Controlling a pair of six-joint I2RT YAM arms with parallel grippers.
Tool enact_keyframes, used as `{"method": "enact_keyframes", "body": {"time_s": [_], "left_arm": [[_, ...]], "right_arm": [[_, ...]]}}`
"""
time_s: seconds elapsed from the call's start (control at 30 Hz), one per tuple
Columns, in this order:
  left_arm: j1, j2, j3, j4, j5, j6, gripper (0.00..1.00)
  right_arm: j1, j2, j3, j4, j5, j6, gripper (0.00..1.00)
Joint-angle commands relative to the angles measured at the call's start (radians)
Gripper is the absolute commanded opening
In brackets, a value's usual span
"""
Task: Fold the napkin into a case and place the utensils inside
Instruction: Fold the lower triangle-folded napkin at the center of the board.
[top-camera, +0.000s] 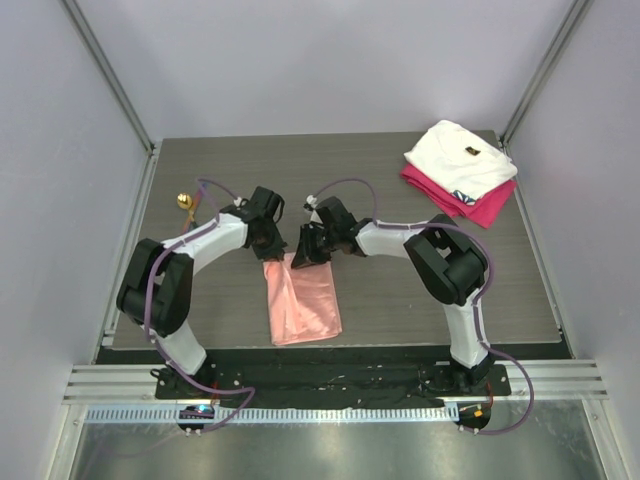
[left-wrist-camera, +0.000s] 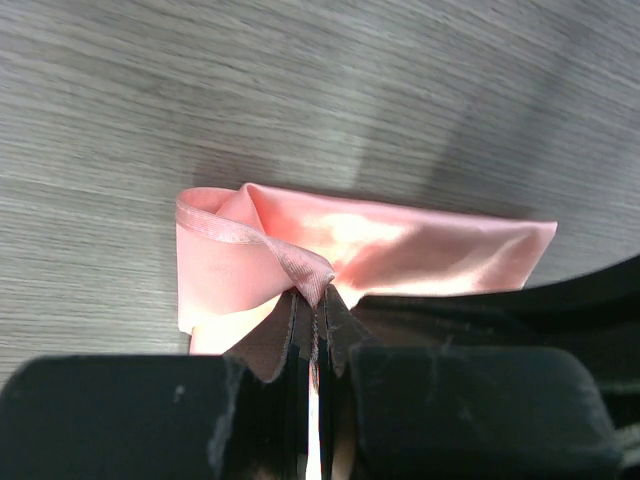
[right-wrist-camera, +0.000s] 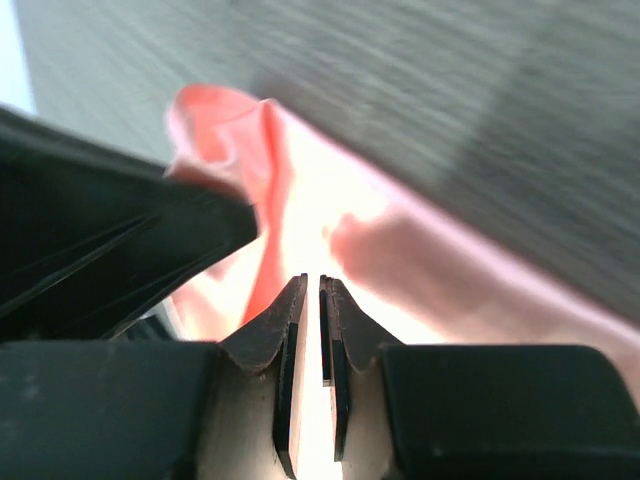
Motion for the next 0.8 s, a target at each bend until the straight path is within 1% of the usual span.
{"method": "enact_keyframes", "body": {"time_s": [0.0, 0.17, 0.43, 0.6, 0.67, 0.77], "left_arm": [[-0.019, -0.035, 0.004, 0.018, 0.009, -0.005, 0.00], [-0.043, -0.001, 0.033, 0.020, 0.012, -0.011, 0.00], [-0.068, 0.097, 0.078, 0.032, 0.005, -0.013, 0.00], [-0.068, 0.122, 0.085, 0.046, 0.002, -0.011, 0.00], [-0.068, 0.130, 0.088, 0.044, 0.003, -0.011, 0.00], [-0.068, 0.119, 0.085, 0.049, 0.005, -0.014, 0.00]], "right_arm": [[-0.003, 0.011, 0.022, -0.035, 0.096, -0.086, 0.18], [-0.002, 0.070, 0.057, -0.061, 0.073, -0.108, 0.16], [-0.004, 0.078, 0.048, -0.056, 0.077, -0.116, 0.15], [-0.009, 0.046, 0.045, -0.063, 0.077, -0.110, 0.15], [-0.010, 0.011, 0.034, -0.081, 0.123, -0.100, 0.16], [-0.013, -0.041, 0.016, -0.101, 0.143, -0.106, 0.18]]}}
